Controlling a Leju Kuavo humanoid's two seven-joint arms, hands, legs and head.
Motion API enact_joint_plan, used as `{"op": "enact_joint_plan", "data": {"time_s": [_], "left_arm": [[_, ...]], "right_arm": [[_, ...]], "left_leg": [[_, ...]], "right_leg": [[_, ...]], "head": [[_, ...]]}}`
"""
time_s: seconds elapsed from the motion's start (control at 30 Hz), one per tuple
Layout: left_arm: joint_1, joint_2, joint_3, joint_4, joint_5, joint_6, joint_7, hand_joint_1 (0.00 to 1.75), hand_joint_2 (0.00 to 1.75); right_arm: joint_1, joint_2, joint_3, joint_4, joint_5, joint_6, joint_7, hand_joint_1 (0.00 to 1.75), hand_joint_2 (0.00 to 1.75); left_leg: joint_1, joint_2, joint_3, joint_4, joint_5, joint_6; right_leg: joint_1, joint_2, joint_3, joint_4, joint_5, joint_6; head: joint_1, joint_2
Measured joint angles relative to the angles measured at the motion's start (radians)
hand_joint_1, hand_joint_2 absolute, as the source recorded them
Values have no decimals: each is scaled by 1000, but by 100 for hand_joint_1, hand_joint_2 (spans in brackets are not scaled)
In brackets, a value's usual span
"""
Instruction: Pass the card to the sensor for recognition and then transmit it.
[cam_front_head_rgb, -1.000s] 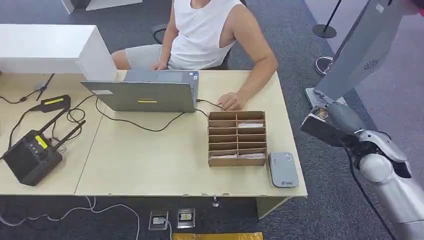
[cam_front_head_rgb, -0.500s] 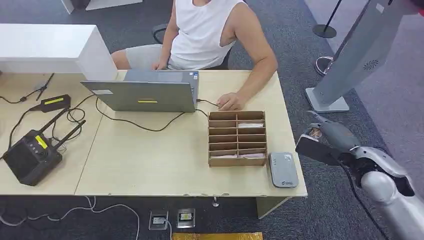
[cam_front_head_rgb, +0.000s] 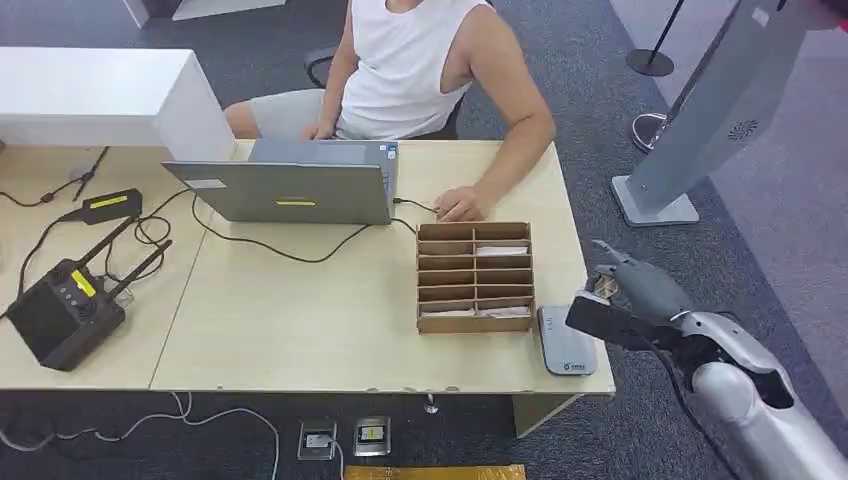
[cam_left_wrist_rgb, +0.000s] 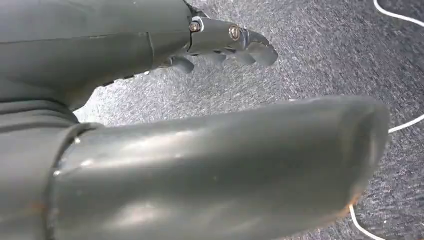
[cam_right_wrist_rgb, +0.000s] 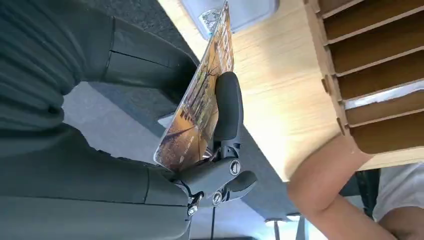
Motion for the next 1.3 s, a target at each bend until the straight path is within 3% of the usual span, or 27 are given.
{"op": "enact_joint_plan", "data": {"time_s": [0.4,1.3], "left_arm": [[-5,-1,-10,0,-11,2,0,0,0],[-7,-3,-16,0,-14,6,1,0,0]], "right_arm": [[11,68,9,167,53,-100,-97,175,175],[24,114,22,274,45,-94,-108,175,175]], "left_leg": [[0,0,0,0,0,0],[0,0,0,0,0,0]], "right_leg": [[0,0,0,0,0,0],[0,0,0,0,0,0]], "head": [[0,0],[0,0]]}}
